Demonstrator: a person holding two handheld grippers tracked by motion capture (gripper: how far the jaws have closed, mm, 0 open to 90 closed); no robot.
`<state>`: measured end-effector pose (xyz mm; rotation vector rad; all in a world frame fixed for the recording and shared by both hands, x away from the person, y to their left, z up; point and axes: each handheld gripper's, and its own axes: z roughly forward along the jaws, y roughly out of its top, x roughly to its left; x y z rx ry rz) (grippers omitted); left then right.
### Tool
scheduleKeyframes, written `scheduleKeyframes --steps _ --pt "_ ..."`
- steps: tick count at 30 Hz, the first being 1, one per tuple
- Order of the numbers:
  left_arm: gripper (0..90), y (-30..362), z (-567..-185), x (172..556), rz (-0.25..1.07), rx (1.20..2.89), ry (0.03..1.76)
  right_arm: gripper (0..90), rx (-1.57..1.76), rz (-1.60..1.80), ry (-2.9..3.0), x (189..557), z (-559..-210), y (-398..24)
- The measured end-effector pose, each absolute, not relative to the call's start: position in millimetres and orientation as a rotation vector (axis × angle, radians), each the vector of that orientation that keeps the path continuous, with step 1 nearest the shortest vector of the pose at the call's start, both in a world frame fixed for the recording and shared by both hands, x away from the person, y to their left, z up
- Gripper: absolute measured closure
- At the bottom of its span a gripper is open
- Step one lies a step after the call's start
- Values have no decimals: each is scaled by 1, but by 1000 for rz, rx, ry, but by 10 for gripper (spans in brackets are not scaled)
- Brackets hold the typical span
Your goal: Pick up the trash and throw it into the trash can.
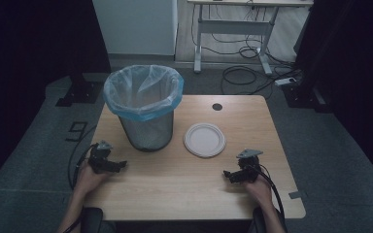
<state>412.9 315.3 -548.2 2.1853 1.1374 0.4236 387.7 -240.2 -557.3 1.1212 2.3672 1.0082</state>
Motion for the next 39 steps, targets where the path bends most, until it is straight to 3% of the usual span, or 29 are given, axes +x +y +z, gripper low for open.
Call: scheduleKeyframes --steps 20,23,39 --pt "0 314 -548 414 422 2188 1133 0 1141 1003 2358 387 -557 -239" --pt "0 314 -548 414 422 2188 1133 55 1159 991 2350 388 -554 -241" --pt "0 314 -548 414 423 2185 1139 134 1270 946 2229 433 -528 -224"
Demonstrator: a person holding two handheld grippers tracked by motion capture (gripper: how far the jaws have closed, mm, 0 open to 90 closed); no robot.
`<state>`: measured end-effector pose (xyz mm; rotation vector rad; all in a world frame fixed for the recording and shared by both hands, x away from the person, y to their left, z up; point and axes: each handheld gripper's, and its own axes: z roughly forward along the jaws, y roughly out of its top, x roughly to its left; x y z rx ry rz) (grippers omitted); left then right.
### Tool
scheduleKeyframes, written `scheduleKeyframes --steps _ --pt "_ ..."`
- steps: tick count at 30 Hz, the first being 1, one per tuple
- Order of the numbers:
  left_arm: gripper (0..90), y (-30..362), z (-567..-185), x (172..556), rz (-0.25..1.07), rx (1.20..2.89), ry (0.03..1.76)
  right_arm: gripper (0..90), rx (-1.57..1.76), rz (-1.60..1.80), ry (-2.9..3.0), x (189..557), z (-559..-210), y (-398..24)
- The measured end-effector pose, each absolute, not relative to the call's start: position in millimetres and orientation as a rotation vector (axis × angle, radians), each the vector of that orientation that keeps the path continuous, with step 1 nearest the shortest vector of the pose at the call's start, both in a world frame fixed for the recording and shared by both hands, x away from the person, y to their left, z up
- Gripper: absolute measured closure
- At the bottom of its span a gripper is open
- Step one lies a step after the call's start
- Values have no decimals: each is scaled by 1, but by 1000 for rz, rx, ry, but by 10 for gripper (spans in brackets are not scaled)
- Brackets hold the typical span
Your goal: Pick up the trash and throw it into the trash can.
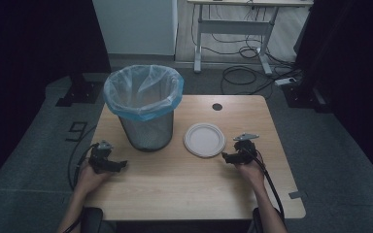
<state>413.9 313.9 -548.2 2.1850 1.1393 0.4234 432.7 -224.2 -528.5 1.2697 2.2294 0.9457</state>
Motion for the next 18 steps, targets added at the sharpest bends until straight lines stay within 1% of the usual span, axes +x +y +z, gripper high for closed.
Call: scheduleKeyframes --steps 7,13,15,17,18 --pt "0 314 -548 414 423 2185 1140 142 1346 917 2191 462 -526 -207" --pt "0 314 -548 414 423 2184 1140 138 1368 869 2221 483 -535 -191" --pt "0 314 -548 414 424 2185 1139 170 1364 847 2225 487 -538 -188" --pt "0 314 -548 414 424 2185 1139 232 1376 826 2245 489 -542 -188" --pt "0 314 -548 414 423 2185 1139 279 1403 841 2239 489 -542 -190"
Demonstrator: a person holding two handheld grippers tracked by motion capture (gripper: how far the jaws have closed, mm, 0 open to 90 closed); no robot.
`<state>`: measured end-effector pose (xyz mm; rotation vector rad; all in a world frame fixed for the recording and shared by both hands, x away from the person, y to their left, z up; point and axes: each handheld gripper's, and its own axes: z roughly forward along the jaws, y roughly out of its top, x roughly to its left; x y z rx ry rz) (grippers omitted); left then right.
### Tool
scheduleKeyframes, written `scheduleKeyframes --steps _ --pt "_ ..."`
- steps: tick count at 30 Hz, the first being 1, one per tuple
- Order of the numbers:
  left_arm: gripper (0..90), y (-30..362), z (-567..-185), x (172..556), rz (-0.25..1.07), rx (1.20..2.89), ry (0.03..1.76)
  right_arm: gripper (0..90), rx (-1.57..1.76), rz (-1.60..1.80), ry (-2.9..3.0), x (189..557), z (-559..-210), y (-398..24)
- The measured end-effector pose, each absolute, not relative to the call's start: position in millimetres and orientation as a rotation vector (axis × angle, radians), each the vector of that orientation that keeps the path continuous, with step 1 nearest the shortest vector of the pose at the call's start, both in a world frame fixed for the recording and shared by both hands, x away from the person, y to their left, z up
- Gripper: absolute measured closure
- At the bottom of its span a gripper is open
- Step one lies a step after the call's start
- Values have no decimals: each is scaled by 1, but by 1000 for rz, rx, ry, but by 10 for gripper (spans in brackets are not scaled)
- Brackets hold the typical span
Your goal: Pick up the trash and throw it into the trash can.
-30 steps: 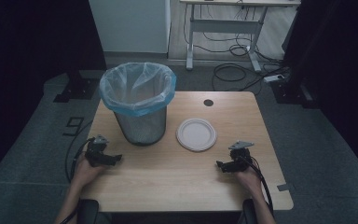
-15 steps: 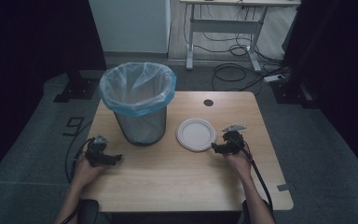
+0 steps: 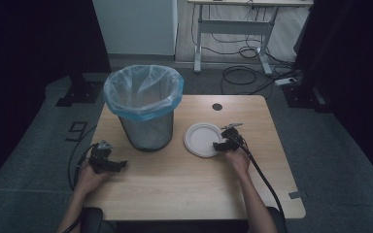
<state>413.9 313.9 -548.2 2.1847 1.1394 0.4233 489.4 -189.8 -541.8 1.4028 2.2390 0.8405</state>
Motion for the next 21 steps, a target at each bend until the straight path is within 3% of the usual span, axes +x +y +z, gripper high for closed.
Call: scheduleKeyframes --steps 3,8,21 --pt "0 314 -548 414 423 2185 1139 432 1440 848 2229 488 -539 -196" --pt "0 314 -548 414 423 2185 1139 578 1433 825 2265 485 -535 -205" --pt "0 314 -548 414 425 2184 1141 673 1397 823 2301 479 -522 -213"
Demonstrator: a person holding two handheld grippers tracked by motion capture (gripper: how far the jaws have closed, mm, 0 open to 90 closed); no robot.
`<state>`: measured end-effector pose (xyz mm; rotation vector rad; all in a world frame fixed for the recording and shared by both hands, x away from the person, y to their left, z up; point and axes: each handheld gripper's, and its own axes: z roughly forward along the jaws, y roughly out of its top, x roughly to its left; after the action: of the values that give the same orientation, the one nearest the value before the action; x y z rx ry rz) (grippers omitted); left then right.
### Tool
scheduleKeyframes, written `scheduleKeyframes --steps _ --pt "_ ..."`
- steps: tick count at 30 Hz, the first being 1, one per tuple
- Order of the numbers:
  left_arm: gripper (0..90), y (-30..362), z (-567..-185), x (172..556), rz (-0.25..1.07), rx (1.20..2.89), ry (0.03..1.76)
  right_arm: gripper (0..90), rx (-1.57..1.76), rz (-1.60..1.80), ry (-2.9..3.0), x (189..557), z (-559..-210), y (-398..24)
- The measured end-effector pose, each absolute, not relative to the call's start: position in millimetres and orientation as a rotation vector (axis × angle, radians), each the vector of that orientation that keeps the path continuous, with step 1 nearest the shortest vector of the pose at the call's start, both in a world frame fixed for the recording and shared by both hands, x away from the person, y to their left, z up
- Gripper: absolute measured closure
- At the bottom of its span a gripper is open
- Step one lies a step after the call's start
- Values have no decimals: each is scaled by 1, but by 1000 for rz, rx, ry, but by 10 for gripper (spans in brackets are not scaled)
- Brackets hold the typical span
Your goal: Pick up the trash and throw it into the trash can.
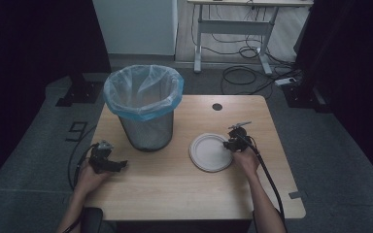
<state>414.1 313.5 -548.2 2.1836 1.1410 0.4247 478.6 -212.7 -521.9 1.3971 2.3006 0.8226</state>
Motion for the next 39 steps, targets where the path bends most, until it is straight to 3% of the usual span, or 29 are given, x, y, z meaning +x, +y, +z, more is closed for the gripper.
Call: scheduleKeyframes --steps 16,39 --pt "0 313 -548 414 427 2182 1144 769 1275 959 2333 465 -465 -214" --pt "0 312 -548 414 427 2182 1146 885 1054 1022 2427 454 -376 -183"
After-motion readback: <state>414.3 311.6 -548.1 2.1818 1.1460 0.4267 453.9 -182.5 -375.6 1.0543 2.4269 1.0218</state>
